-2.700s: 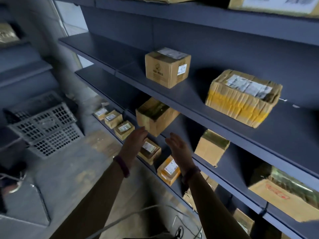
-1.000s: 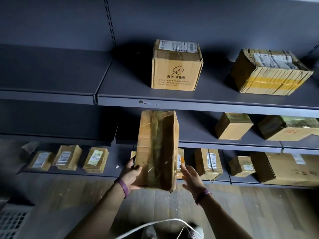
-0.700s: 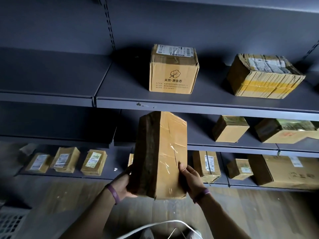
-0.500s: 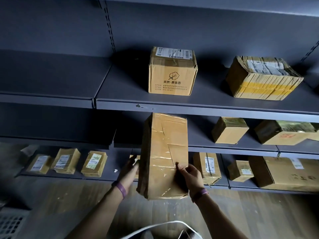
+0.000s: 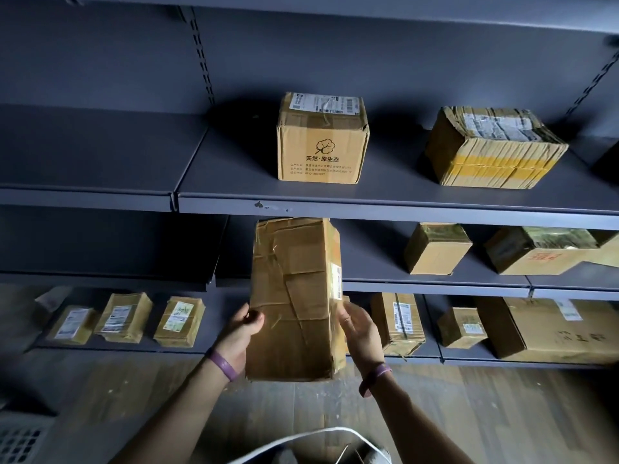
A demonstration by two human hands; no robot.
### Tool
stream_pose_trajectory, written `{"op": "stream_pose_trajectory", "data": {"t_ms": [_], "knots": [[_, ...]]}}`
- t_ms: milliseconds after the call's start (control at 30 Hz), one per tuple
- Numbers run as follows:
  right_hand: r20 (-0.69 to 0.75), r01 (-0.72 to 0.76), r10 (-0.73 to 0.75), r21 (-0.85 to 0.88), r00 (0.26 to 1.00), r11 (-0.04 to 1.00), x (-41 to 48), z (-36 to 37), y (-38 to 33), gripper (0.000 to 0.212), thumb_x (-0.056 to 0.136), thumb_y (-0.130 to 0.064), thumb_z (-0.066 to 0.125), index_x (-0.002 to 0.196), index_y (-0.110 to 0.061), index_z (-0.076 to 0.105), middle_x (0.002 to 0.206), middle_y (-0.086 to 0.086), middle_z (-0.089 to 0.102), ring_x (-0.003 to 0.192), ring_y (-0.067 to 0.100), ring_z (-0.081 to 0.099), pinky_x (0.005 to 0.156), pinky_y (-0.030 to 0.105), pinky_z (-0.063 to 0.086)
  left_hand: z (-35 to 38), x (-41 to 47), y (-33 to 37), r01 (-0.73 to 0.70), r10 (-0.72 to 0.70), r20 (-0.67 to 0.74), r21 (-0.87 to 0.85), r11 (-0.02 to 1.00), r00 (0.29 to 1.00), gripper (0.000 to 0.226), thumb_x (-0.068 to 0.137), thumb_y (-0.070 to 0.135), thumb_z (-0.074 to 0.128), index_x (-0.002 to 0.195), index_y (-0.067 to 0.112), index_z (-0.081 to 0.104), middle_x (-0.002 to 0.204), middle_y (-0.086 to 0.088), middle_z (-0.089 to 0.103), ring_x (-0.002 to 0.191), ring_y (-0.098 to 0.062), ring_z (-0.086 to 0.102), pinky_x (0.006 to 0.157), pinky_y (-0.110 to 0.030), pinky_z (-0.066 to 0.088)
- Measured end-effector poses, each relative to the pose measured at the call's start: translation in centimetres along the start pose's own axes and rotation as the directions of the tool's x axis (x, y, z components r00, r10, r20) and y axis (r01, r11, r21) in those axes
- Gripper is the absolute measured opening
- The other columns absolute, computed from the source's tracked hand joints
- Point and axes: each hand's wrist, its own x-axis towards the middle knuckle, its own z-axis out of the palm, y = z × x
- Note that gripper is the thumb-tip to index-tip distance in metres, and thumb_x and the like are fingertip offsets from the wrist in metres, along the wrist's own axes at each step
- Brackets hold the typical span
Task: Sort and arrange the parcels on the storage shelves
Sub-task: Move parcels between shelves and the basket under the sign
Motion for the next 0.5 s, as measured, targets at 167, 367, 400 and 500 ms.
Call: {"op": "stream_pose_trajectory", "data": {"t_ms": [167,367,400,500], "knots": [[0.089,-0.200,0.187,0.168,0.978,0.965,0.2,-1.0,0.4,0.020,0.099,-0.031,0.052,0.103,-0.013,0.060,0.094,0.002,0.066,0.085,0.014,0.064,0.072,0.024,0.055,-1.6,-0.6,-1.1,0.086,-0.075,0.121,-0.094,0.992,0.990,0.018,0.101,0.016,0.042,0.106,0.025,0.057,0.121,-0.011,0.060,0.108,-0.027,0.058,0.096,-0.042,0.045],[0.059,-0.352,0.348,0.223,0.936,0.909,-0.2,-2.0,1.5,0.021,0.095,-0.029,0.060,0.100,-0.010,0.065,0.106,0.016,0.069,0.101,0.031,0.064,0.095,0.049,0.053,-2.1,-0.5,-3.1,0.254,-0.220,0.156,-0.247,0.935,0.963,0.035,0.102,0.013,0.032,0.133,0.011,0.050,0.113,-0.016,0.063,0.098,-0.028,0.059,0.076,-0.038,0.046],[0.036,-0.329,0.330,0.240,0.943,0.913,-0.3,-2.1,1.4,0.015,0.095,-0.026,0.061,0.099,-0.012,0.064,0.105,0.016,0.068,0.100,0.031,0.063,0.095,0.050,0.053,-1.8,-0.5,-3.1,0.240,-0.216,0.132,-0.210,0.948,0.968,0.035,0.103,0.015,0.033,0.134,0.013,0.049,0.118,-0.015,0.061,0.100,-0.027,0.058,0.077,-0.038,0.047],[-0.046,-0.226,0.239,0.199,0.970,0.954,-0.1,-2.1,1.5,0.009,0.093,-0.020,0.063,0.095,-0.011,0.063,0.099,0.013,0.065,0.096,0.030,0.060,0.092,0.052,0.053,-1.2,-0.5,-2.3,0.171,-0.166,0.071,-0.066,0.983,0.983,0.035,0.101,0.025,0.043,0.135,0.020,0.051,0.116,-0.005,0.062,0.103,-0.023,0.057,0.072,-0.034,0.048]]}}
